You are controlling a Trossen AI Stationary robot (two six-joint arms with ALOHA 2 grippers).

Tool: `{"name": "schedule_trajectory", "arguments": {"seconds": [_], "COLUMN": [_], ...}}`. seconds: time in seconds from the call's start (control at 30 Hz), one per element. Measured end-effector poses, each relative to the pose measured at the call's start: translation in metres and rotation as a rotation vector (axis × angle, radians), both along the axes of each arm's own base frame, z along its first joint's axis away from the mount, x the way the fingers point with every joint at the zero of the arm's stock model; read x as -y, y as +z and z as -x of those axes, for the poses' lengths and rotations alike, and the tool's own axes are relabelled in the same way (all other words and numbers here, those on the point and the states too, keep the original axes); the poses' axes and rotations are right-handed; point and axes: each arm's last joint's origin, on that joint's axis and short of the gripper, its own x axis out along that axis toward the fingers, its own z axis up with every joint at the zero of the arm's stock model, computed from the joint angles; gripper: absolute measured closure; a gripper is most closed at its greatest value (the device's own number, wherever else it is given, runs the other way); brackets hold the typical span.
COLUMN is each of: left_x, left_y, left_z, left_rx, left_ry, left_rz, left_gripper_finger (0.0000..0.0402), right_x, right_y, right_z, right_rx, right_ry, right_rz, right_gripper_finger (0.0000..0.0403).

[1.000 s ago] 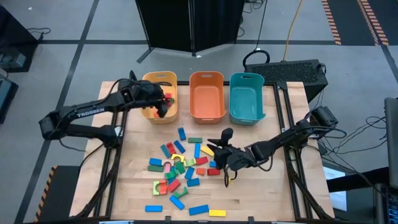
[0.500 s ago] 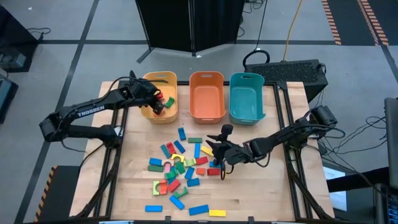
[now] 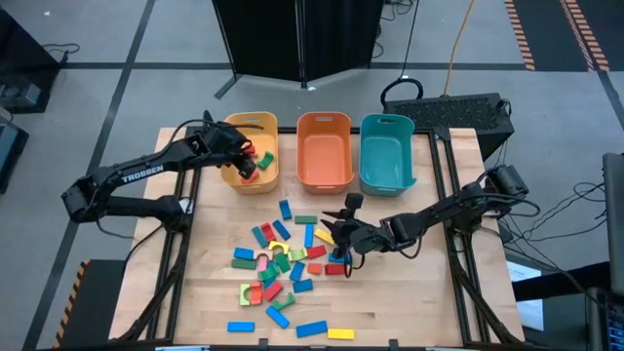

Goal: Sort blocks by size
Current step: Put the red arch block into the yellow bin, then put the top light green arch block into the yellow bin

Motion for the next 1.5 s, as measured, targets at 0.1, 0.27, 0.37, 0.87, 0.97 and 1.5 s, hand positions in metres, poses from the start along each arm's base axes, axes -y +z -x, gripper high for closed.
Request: {"name": "schedule_trajectory", "arguments": {"seconds": [0.1,0.27,0.37,0.87,0.97,1.5], "left_x": [0.0,0.0,0.0,0.049,0.064,0.132], "left_y": [0.0,0.0,0.0,0.025,0.034,0.044], "left_z": [0.0,0.0,0.0,0.004,0.007,0.007], "left_rx": [0.0,-0.004,-0.003,0.127,0.183,0.277], "left_ry": [0.0,-0.006,-0.007,-0.173,-0.225,-0.556], "left_rz": [0.0,-0.004,-0.004,0.004,-0.002,0.058], "left_gripper_finger": [0.0215,0.0195,0.0195,0.0194,0.0194,0.0194], "right_x": [0.0,0.0,0.002,0.035,0.038,0.026], "right_y": [0.0,0.0,0.0,-0.022,-0.029,-0.041], "right_z": [0.0,0.0,-0.001,-0.051,-0.073,-0.113], "right_rx": [0.0,0.013,0.019,0.064,0.015,-0.325], "right_ry": [0.0,-0.008,0.013,0.156,0.2,0.38], "right_rz": [0.001,-0.02,-0.066,-0.342,-0.37,-0.436], "right_gripper_finger": [0.0312,0.0312,0.0312,0.0312,0.0312,0.0312]}}
